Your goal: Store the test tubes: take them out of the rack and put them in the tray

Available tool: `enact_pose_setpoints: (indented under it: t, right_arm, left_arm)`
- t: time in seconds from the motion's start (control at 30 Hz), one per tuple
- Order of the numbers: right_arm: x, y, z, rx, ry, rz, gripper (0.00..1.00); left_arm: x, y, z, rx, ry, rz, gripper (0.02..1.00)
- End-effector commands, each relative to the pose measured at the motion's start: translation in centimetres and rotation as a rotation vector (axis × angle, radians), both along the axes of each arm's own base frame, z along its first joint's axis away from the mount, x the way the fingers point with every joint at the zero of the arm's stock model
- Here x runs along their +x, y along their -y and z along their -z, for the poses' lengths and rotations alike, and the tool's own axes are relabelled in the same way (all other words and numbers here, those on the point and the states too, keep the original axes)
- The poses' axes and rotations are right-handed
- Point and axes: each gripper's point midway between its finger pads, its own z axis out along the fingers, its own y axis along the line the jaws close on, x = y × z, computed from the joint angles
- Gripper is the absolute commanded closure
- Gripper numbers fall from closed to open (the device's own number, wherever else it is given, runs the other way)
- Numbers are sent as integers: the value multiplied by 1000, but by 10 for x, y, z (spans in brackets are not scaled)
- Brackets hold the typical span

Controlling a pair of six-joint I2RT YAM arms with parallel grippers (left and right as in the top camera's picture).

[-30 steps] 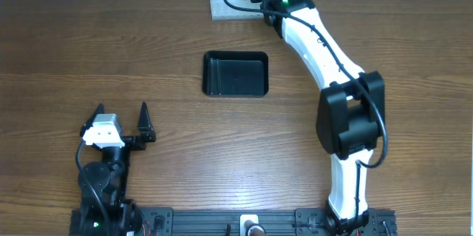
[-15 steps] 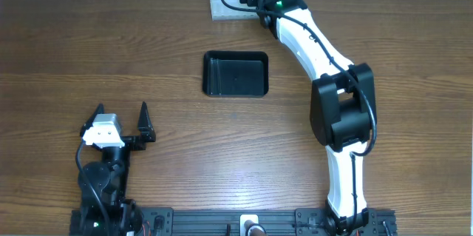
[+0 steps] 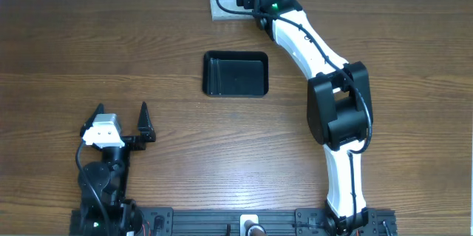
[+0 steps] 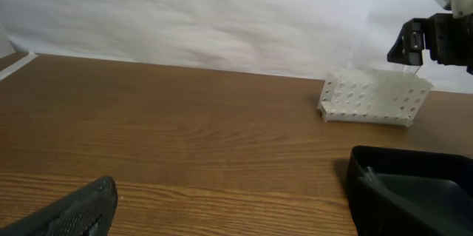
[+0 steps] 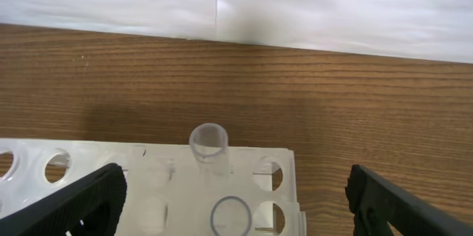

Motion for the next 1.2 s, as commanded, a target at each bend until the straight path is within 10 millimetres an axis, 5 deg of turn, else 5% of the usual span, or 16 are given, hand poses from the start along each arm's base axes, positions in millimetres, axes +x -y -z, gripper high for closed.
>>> enact_pose_setpoints:
  t: [0.03, 0.4, 0.67, 1.2]
  right_arm:
    - [3, -8, 8, -25, 1, -15, 66]
    - [3, -10, 11, -45, -4, -31, 130]
    - [2, -10, 13, -47, -9, -32, 459]
    - [1, -15, 13, -47, -8, -39, 757]
  left_arm:
    - [0, 3, 1, 14, 3, 16, 20]
    - [0, 3, 1, 14, 3, 16, 20]
    - [0, 3, 1, 14, 3, 16, 23]
    - [0, 3, 1, 14, 3, 16, 20]
